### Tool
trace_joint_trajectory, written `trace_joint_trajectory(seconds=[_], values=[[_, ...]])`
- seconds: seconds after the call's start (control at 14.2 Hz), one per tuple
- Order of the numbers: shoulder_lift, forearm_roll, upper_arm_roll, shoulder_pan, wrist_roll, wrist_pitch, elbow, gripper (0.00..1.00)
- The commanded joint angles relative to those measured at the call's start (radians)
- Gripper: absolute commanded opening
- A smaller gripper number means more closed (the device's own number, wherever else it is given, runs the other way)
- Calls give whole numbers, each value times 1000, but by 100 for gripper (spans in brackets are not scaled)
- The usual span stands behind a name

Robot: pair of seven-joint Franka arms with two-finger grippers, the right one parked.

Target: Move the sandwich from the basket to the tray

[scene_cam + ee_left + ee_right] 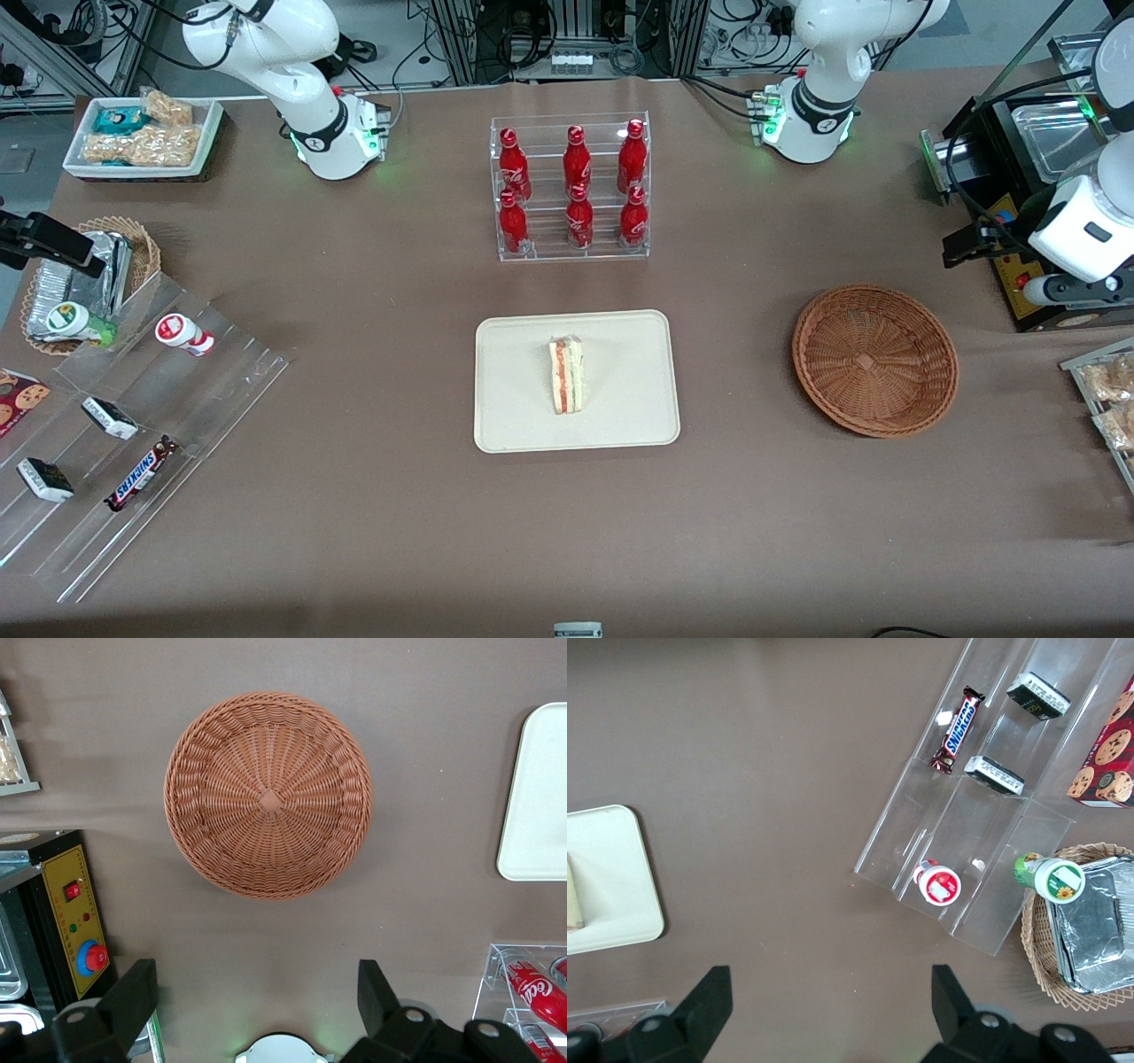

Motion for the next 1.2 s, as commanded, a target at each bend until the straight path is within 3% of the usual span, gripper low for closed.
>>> trace_joint_trajectory(seconds=[0.0, 0.64, 0.92, 1.13], values=[[-21, -17, -4, 11, 21, 9, -18, 100], [-15, -23, -14, 3, 21, 3, -21, 100], [3, -4, -6, -85, 21, 15, -20, 100], [-1, -13, 107, -163, 82, 15, 6, 100]])
